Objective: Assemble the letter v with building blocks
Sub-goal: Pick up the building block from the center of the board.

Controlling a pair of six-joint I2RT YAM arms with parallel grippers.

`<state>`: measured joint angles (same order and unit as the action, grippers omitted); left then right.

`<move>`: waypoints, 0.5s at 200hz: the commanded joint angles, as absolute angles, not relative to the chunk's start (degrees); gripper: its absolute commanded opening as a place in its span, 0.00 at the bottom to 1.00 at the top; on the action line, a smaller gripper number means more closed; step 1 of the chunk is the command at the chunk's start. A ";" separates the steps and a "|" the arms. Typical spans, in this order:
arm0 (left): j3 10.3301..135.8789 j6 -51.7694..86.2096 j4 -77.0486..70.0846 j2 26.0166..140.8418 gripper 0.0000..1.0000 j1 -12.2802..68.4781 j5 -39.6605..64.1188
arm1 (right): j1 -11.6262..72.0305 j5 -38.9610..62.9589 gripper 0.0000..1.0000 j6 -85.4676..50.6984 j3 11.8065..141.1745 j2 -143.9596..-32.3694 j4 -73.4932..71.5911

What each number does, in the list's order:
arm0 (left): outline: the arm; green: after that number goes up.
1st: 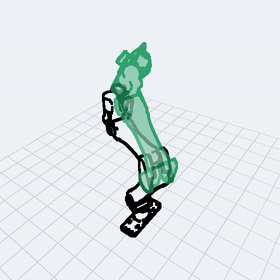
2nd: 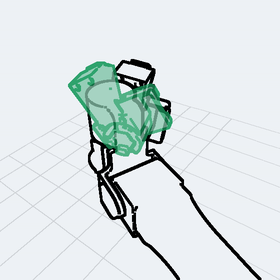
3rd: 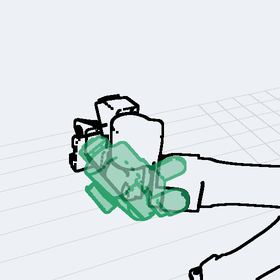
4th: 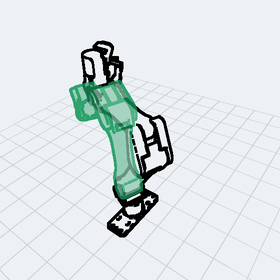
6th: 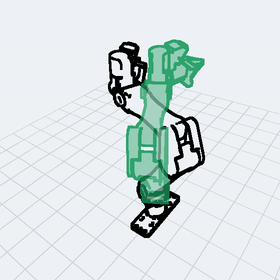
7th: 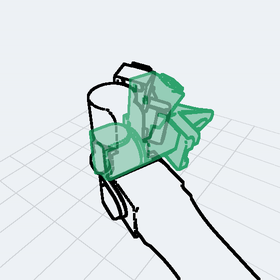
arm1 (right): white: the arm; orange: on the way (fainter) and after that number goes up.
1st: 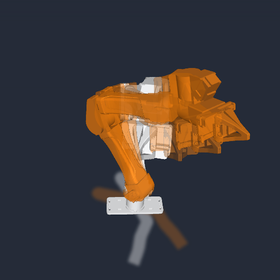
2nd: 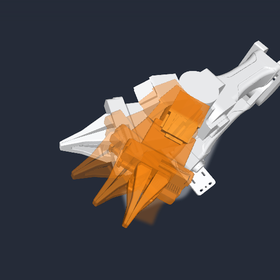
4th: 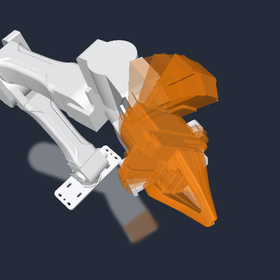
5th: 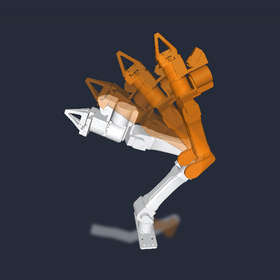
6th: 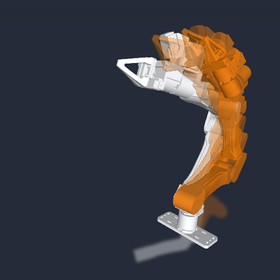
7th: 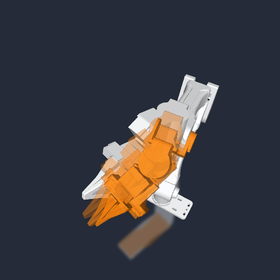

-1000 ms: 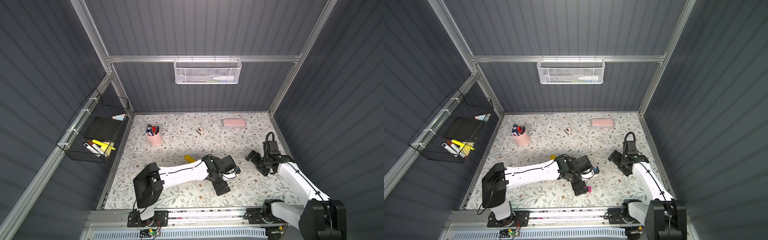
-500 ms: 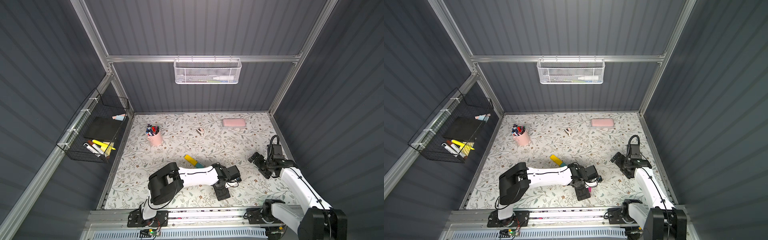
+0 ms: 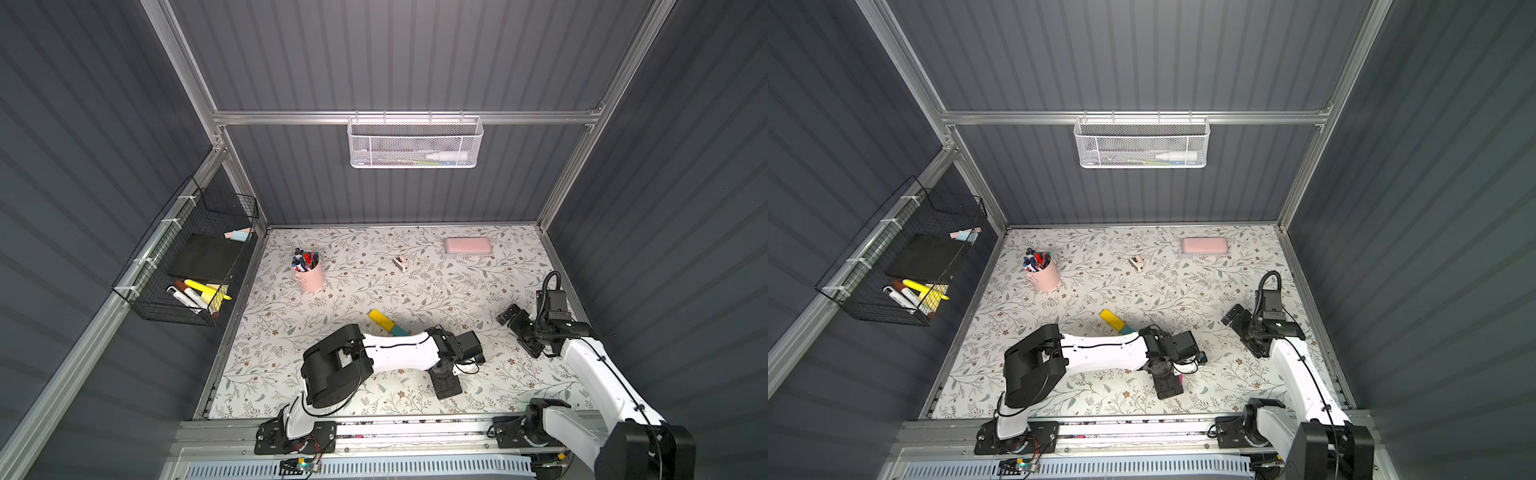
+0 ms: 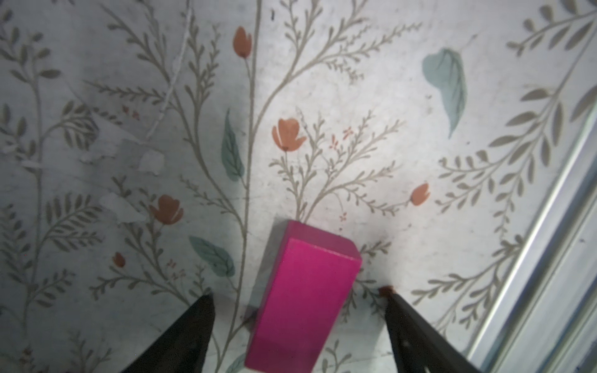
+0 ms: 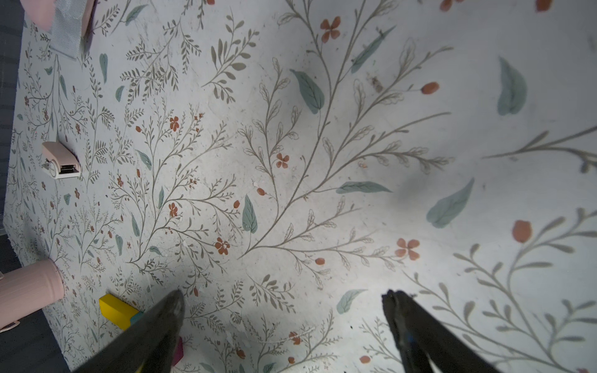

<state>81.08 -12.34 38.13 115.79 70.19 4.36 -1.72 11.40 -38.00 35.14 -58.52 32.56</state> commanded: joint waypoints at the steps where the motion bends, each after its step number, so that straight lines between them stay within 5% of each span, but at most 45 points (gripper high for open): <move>1: 81.65 -13.73 39.02 118.51 0.84 70.26 4.31 | -2.16 11.95 0.99 -38.32 34.63 -57.74 32.50; 21: 81.64 -13.71 39.59 118.94 0.73 70.24 4.31 | -2.17 12.21 0.99 -38.23 34.63 -57.74 32.52; 46: 81.89 -13.71 40.02 118.24 0.48 70.23 5.93 | -2.35 12.36 0.99 -38.18 34.71 -57.67 32.51; 100: 82.37 -13.64 40.96 118.37 0.39 70.23 6.33 | -2.42 12.44 0.99 -38.32 35.07 -57.44 32.61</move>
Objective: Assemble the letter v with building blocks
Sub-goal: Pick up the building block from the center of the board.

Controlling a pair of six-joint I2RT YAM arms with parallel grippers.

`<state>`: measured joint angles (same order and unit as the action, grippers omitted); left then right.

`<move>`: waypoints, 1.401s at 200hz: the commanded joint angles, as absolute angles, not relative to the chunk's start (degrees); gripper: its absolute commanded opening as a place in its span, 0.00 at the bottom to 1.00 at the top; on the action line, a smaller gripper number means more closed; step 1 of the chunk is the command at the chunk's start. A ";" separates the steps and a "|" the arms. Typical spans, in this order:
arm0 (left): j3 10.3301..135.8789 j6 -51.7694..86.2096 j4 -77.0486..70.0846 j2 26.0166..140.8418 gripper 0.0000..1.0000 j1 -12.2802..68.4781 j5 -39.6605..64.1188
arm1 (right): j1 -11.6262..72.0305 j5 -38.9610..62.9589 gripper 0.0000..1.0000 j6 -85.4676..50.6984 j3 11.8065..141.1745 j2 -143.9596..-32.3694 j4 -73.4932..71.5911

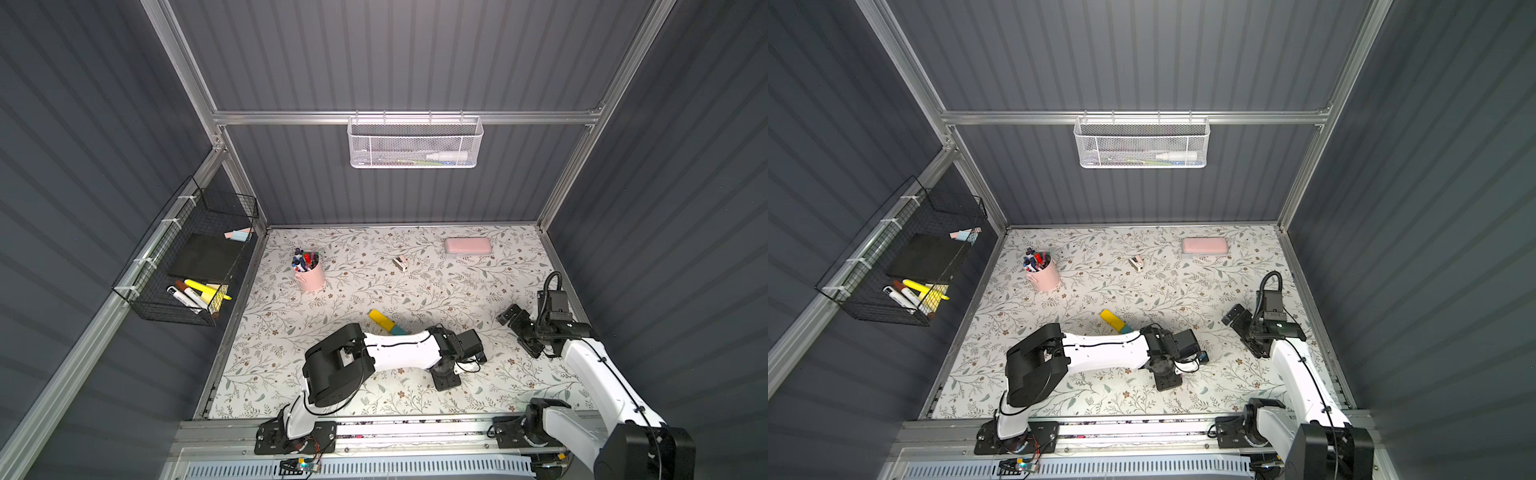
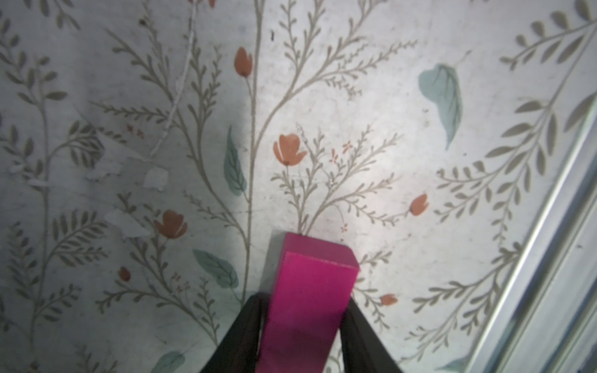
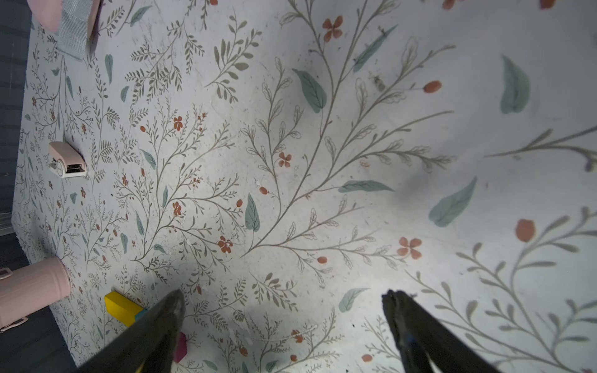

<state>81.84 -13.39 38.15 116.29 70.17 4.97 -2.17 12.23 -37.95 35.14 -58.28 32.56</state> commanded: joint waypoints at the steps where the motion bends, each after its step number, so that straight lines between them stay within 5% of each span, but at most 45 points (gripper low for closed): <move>1: 82.41 -13.59 40.96 118.38 0.39 70.23 6.33 | -2.35 12.41 0.99 -38.32 35.07 -57.41 32.61; 31: 81.75 -9.91 40.67 117.63 0.30 70.01 5.95 | -2.46 11.96 0.99 -37.97 35.24 -57.13 32.91; 115: 81.46 -3.74 33.75 112.78 0.32 62.49 5.17 | -2.41 11.67 0.99 -37.62 35.37 -57.39 33.06; 280: 93.25 11.20 34.34 122.26 0.33 52.48 -3.34 | -2.46 14.23 0.99 -36.31 34.79 -58.36 32.16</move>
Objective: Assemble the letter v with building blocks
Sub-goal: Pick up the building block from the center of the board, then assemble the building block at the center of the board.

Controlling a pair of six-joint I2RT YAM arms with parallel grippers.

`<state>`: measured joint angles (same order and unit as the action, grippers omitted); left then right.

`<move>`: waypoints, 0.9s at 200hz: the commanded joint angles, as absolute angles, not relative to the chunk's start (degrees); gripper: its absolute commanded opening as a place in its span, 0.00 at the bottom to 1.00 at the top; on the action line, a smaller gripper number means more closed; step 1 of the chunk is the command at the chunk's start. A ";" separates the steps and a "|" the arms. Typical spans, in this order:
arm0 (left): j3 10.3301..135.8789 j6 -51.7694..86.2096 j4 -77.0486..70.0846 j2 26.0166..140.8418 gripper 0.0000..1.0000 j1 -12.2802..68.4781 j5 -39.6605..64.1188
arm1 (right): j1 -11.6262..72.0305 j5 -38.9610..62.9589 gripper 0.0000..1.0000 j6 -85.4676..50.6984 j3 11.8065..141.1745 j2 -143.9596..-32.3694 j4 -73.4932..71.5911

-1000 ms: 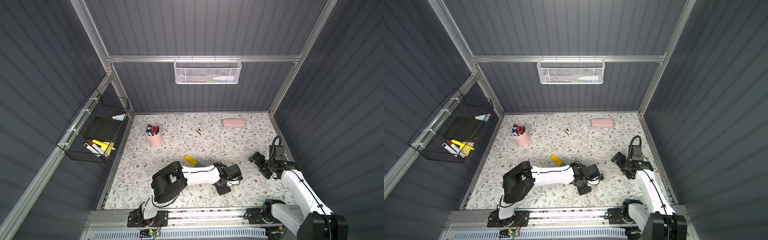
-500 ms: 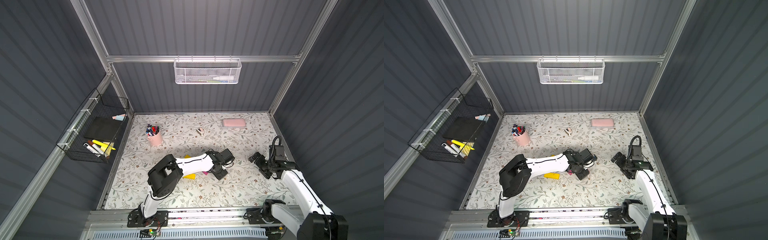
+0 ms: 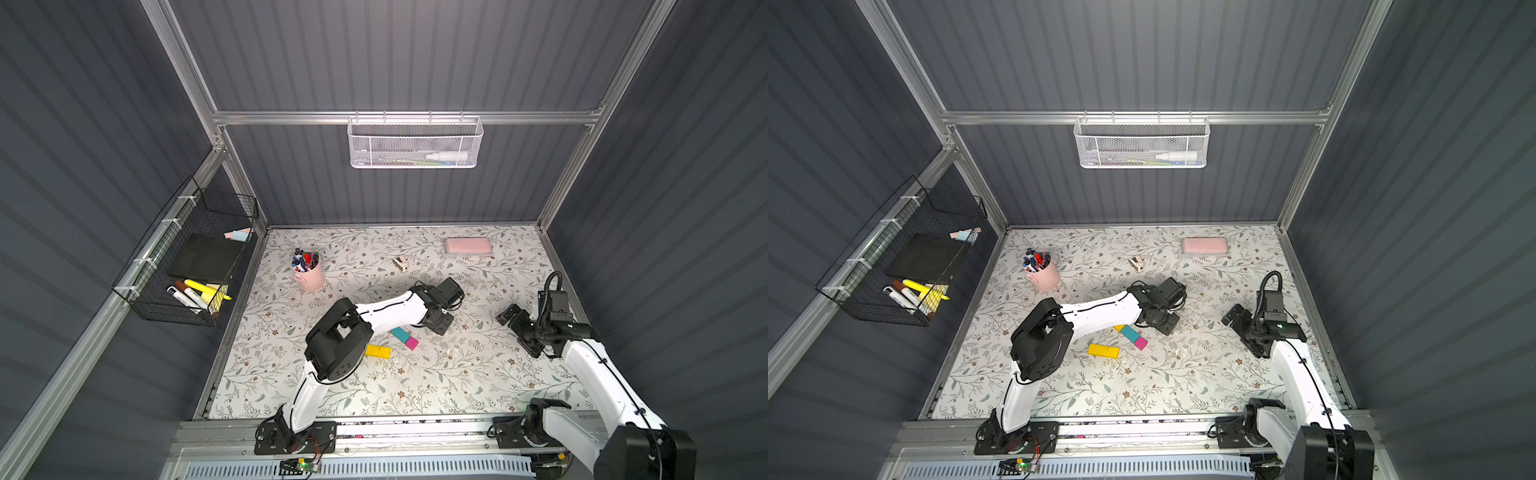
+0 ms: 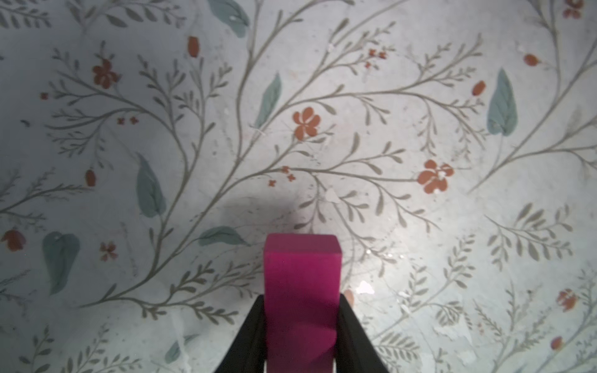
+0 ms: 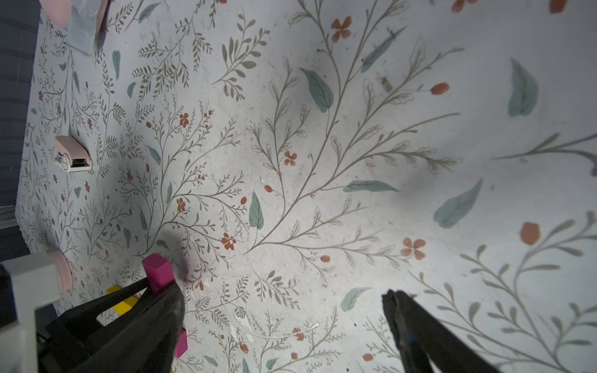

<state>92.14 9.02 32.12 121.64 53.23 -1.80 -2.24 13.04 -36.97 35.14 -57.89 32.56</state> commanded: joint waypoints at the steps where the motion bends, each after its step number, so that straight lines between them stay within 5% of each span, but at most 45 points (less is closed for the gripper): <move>1: 93.21 11.22 34.35 122.26 0.33 52.48 -3.34 | -2.46 14.23 0.99 -36.30 34.80 -58.36 32.16; 180: 85.00 13.58 32.34 119.53 0.34 50.91 -4.57 | -2.33 16.72 0.99 -36.21 34.35 -60.20 29.71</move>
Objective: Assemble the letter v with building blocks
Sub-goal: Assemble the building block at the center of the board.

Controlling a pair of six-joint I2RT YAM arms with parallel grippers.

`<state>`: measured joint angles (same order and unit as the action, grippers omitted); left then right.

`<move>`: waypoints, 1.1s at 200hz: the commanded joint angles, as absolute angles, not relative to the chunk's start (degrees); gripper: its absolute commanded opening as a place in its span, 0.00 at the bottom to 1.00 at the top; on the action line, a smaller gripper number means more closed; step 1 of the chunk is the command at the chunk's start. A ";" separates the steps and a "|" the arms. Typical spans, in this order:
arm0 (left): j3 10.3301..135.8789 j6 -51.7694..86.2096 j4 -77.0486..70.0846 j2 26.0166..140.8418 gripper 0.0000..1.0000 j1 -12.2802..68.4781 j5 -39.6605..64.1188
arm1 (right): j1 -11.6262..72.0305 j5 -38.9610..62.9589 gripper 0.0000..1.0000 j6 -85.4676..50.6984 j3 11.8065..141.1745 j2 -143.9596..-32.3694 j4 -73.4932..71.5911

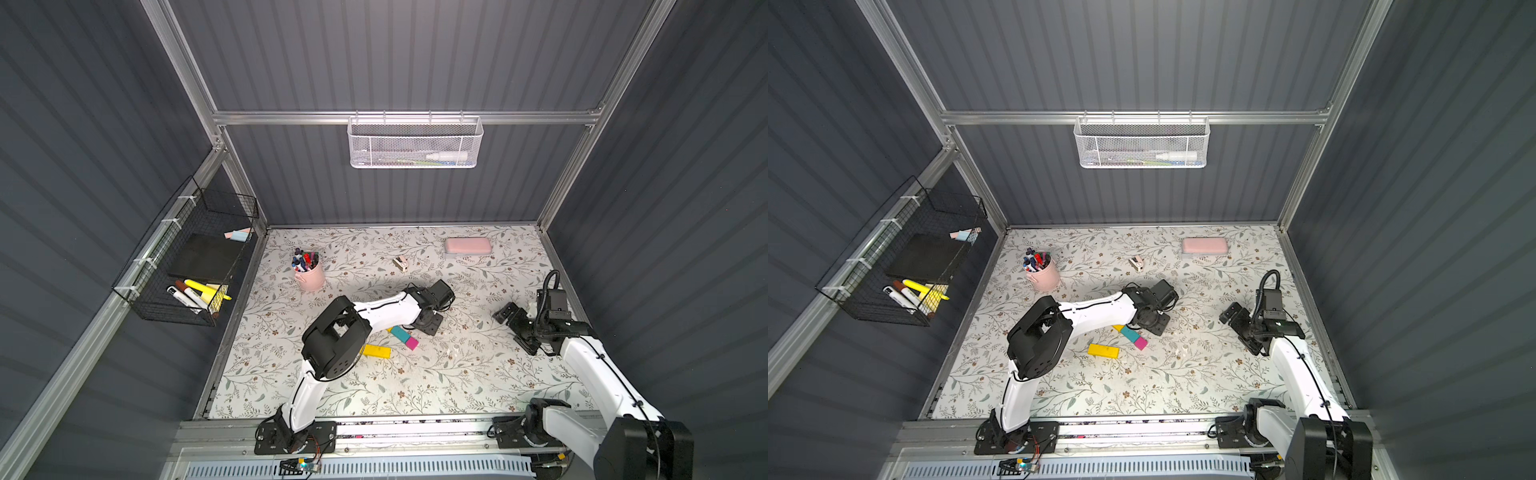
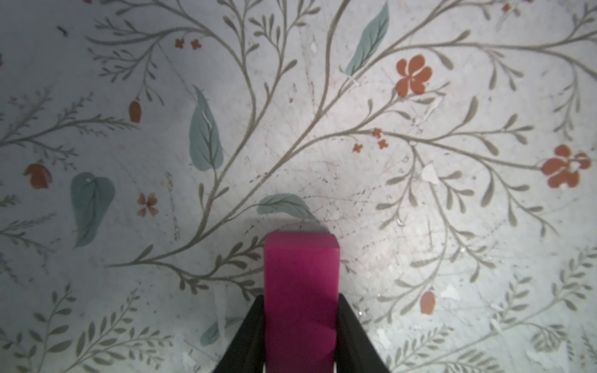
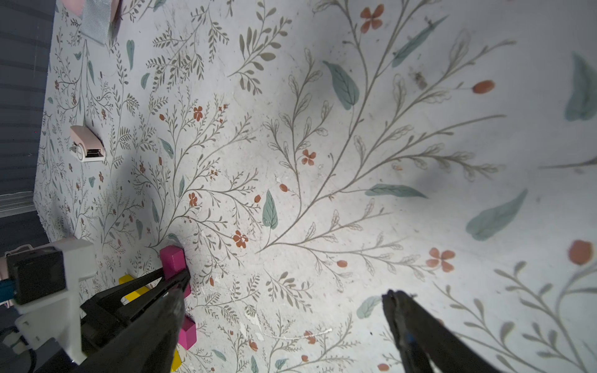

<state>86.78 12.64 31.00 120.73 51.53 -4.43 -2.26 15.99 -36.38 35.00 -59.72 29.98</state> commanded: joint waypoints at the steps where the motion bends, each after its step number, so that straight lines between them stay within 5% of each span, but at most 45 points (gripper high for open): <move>1: 84.95 13.60 32.34 119.53 0.34 50.90 -4.61 | -2.35 16.71 0.99 -36.21 34.36 -60.20 29.75; 220: 79.40 15.12 30.45 116.24 0.35 50.80 -4.66 | -2.11 17.58 0.99 -36.30 34.32 -60.30 28.76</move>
